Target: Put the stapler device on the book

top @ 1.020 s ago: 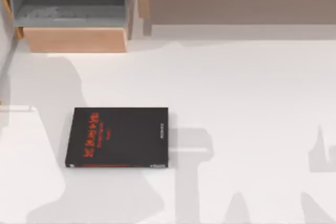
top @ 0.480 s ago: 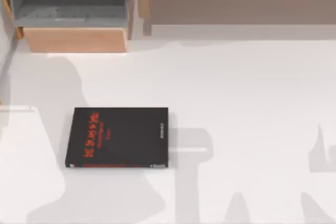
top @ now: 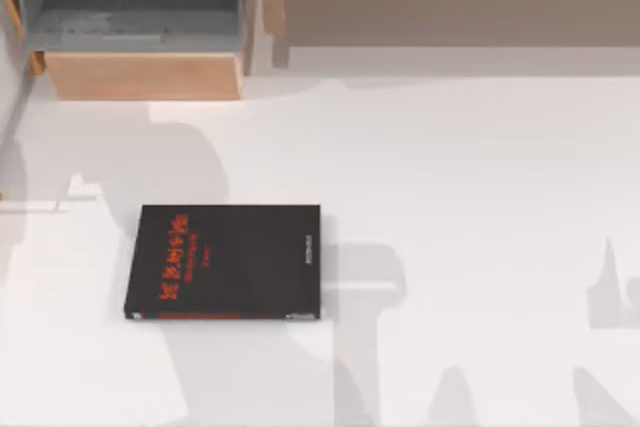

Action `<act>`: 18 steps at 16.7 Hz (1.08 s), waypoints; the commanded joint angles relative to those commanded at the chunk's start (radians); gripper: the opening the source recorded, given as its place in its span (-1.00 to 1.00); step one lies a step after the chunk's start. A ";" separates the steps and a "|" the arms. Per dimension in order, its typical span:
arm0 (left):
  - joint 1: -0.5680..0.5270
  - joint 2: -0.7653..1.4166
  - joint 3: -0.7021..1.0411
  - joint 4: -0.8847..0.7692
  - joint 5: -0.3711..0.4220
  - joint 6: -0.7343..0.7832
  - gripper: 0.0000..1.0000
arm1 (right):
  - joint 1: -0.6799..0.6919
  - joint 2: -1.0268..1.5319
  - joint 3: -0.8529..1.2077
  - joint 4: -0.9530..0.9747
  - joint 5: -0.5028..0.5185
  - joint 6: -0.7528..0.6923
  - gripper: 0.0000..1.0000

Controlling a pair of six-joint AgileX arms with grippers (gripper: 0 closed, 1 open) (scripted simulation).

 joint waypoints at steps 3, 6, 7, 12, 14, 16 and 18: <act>-0.047 -0.120 -0.073 0.024 -0.019 -0.070 -1.00 | 0.000 0.000 0.000 0.000 0.000 0.000 1.00; -0.134 -0.236 -0.176 0.059 -0.037 -0.151 -1.00 | 0.000 0.000 0.000 0.000 0.000 0.000 1.00; -0.169 -0.271 -0.217 0.072 -0.042 -0.179 -1.00 | 0.000 0.000 0.000 0.000 0.000 0.000 1.00; -0.382 -0.411 -0.453 0.137 -0.062 -0.321 -1.00 | 0.000 0.000 0.000 0.000 0.000 0.000 1.00; -0.474 -0.451 -0.553 0.162 -0.068 -0.374 -1.00 | 0.000 0.000 0.000 0.000 0.000 0.000 1.00; -0.566 -0.484 -0.649 0.186 -0.072 -0.422 -1.00 | 0.000 0.000 0.000 0.000 0.000 0.000 1.00; -0.653 -0.511 -0.736 0.208 -0.074 -0.465 -1.00 | 0.000 0.000 0.000 0.000 0.000 0.000 1.00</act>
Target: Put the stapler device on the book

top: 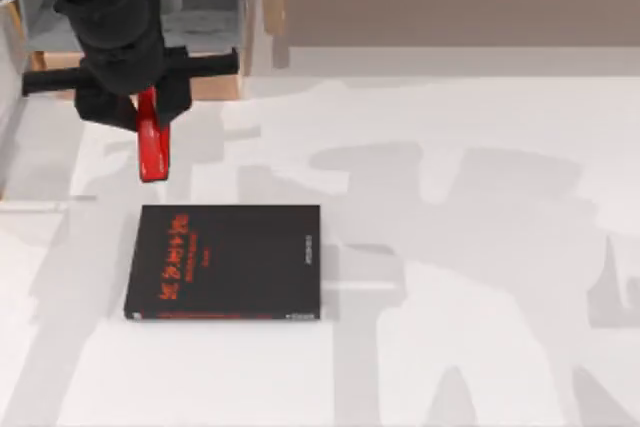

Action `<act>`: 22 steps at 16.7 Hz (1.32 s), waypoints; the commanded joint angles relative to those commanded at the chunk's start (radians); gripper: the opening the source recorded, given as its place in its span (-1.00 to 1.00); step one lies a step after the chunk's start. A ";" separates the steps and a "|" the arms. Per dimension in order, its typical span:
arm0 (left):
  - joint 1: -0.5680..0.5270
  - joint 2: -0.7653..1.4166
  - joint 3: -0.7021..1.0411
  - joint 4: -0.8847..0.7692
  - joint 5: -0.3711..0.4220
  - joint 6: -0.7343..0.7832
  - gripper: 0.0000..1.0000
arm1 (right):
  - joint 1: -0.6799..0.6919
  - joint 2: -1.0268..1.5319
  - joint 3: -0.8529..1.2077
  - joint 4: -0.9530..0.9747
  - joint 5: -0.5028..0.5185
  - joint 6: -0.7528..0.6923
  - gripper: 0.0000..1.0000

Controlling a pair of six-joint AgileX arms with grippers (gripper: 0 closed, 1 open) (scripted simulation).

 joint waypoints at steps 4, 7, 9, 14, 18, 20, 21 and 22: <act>-0.143 -0.037 -0.139 0.034 -0.002 -0.066 -1.00 | 0.000 0.000 0.000 0.000 0.000 0.000 1.00; -0.208 -0.051 -0.202 0.051 -0.002 -0.094 -1.00 | 0.000 0.000 0.000 0.000 0.000 0.000 1.00; -0.226 -0.054 -0.221 0.056 -0.003 -0.102 -1.00 | 0.000 0.000 0.000 0.000 0.000 0.000 1.00; -0.222 -0.050 -0.220 0.055 -0.002 -0.100 -1.00 | 0.000 0.000 0.000 0.000 0.000 0.000 1.00; -0.221 -0.032 -0.257 0.112 -0.002 -0.097 -1.00 | 0.000 0.000 0.000 0.000 0.000 0.000 1.00; -0.220 -0.019 -0.282 0.152 -0.002 -0.096 -1.00 | 0.000 0.000 0.000 0.000 0.000 0.000 1.00; -0.220 -0.016 -0.289 0.163 -0.002 -0.095 -1.00 | 0.000 0.000 0.000 0.000 0.000 0.000 1.00; -0.220 -0.015 -0.291 0.166 -0.002 -0.095 -1.00 | 0.000 0.000 0.000 0.000 0.000 0.000 1.00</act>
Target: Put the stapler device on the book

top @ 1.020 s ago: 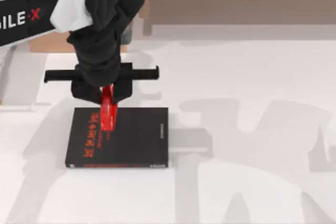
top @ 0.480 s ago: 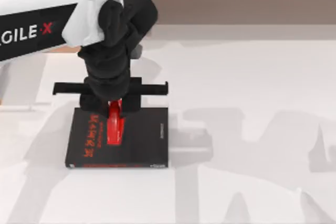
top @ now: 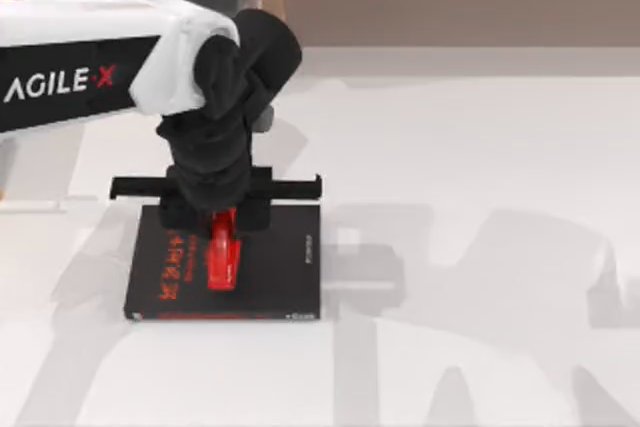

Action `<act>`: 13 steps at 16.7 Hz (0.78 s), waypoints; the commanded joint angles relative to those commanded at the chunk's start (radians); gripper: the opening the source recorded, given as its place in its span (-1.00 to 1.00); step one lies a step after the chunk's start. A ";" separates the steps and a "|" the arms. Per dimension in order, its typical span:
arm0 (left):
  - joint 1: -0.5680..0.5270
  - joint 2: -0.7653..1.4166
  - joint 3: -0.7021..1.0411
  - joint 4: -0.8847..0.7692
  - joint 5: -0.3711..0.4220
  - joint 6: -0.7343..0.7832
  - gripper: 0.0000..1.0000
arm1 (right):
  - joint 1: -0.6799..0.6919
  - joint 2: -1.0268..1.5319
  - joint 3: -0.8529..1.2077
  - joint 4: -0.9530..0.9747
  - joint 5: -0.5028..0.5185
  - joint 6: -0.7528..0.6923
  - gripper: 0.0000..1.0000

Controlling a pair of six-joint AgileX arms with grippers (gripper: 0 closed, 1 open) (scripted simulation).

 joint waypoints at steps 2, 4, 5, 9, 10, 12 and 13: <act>0.000 0.000 0.000 0.000 0.000 0.000 -1.00 | 0.000 0.000 0.000 0.000 0.000 0.000 1.00; 0.000 0.000 0.000 0.000 0.000 0.000 -0.85 | 0.000 0.000 0.000 0.000 0.000 0.000 1.00; 0.000 0.000 0.000 0.000 0.000 0.000 -0.70 | 0.000 0.000 0.000 0.000 0.000 0.000 1.00; 0.000 0.000 0.000 0.000 0.000 0.000 -0.10 | 0.000 0.000 0.000 0.000 0.000 0.000 1.00; 0.000 0.000 0.000 0.000 0.000 0.000 0.06 | 0.000 0.000 0.000 0.000 0.000 0.000 1.00; 0.000 0.000 0.000 0.000 0.000 0.000 0.36 | 0.000 0.000 0.000 0.000 0.000 0.000 1.00; 0.000 0.000 0.000 0.000 0.000 0.000 0.51 | 0.000 0.000 0.000 0.000 0.000 0.000 1.00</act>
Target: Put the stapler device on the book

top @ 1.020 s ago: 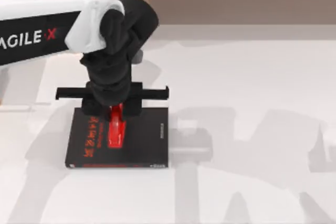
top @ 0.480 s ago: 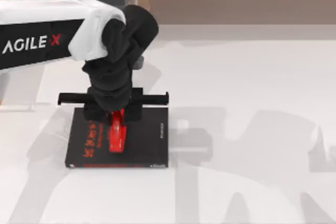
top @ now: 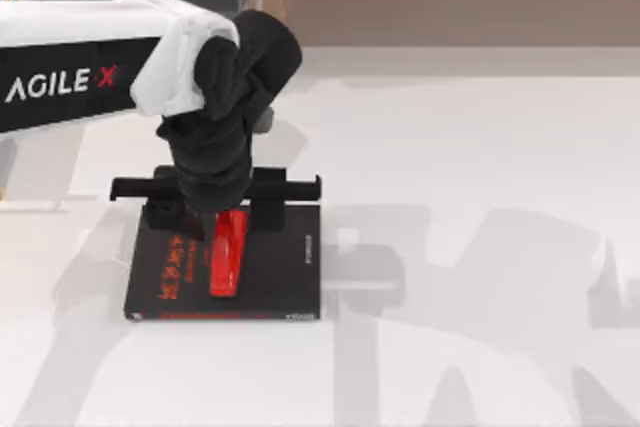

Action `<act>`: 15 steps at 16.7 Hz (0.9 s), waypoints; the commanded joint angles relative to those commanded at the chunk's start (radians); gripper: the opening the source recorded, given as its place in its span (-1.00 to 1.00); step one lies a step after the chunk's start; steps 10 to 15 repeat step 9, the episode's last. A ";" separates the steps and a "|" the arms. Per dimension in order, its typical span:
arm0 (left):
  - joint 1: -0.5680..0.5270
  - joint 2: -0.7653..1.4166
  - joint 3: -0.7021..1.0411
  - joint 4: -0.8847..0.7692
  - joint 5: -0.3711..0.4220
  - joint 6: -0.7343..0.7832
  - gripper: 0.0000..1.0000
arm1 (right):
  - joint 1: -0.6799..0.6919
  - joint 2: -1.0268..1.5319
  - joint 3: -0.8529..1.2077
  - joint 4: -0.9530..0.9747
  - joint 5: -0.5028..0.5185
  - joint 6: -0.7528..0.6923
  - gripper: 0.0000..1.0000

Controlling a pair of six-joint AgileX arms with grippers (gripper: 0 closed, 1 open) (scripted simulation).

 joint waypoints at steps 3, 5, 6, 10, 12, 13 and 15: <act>0.000 0.000 0.000 0.000 0.000 0.000 0.96 | 0.000 0.000 0.000 0.000 0.000 0.000 1.00; 0.000 0.000 0.000 0.000 0.000 0.000 1.00 | 0.000 0.000 0.000 0.000 0.000 0.000 1.00; 0.000 0.000 0.000 0.000 0.000 0.000 1.00 | 0.000 0.000 0.000 0.000 0.000 0.000 1.00; 0.000 0.000 0.000 0.000 0.000 0.000 1.00 | 0.000 0.000 0.000 0.000 0.000 0.000 1.00; 0.000 0.000 0.000 0.000 0.000 0.000 1.00 | 0.000 0.000 0.000 0.000 0.000 0.000 1.00; 0.000 0.000 0.000 0.000 0.000 0.000 1.00 | 0.000 0.000 0.000 0.000 0.000 0.000 1.00; 0.000 0.000 0.000 0.000 0.000 0.000 1.00 | 0.000 0.000 0.000 0.000 0.000 0.000 1.00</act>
